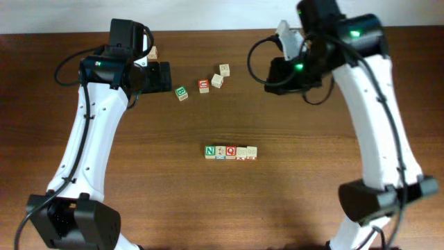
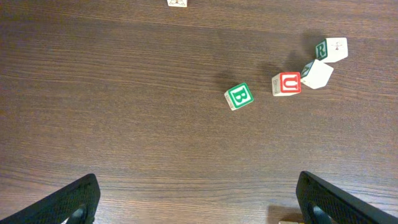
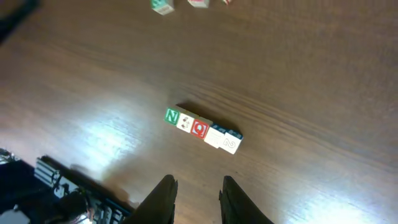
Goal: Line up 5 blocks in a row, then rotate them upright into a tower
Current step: 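Raise the right arm up and away from the row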
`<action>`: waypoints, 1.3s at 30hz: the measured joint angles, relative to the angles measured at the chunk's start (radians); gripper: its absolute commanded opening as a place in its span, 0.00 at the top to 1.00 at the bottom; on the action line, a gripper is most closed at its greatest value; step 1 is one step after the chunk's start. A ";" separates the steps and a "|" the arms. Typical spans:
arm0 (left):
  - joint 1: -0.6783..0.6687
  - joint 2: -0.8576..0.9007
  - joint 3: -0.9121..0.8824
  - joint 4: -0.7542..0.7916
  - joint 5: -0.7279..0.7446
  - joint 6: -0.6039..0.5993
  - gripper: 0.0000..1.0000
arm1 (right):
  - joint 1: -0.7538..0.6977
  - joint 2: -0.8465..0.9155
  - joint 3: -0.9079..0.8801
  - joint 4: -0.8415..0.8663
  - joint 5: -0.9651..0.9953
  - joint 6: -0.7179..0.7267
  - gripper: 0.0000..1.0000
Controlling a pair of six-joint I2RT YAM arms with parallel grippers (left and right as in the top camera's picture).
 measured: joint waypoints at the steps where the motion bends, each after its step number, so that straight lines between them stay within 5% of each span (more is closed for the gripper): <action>1: 0.000 0.000 0.000 -0.003 0.004 0.000 0.00 | -0.006 -0.023 0.000 -0.006 -0.004 -0.011 0.75; 6: 0.000 0.000 0.000 -0.013 0.038 -0.008 0.54 | -0.102 -0.240 0.008 -0.056 0.016 -0.043 0.70; 15: 0.000 0.000 0.000 -0.049 0.156 -0.013 0.99 | -0.261 -0.423 -0.113 -0.058 0.030 -0.051 0.71; 27: 0.000 0.000 -0.008 -0.077 0.211 -0.015 1.00 | -0.262 -0.380 -0.728 0.269 -0.077 -0.052 0.71; 39: -0.020 0.010 -0.249 0.045 0.264 -0.014 1.00 | -0.262 -0.380 -1.175 0.633 -0.190 0.018 0.71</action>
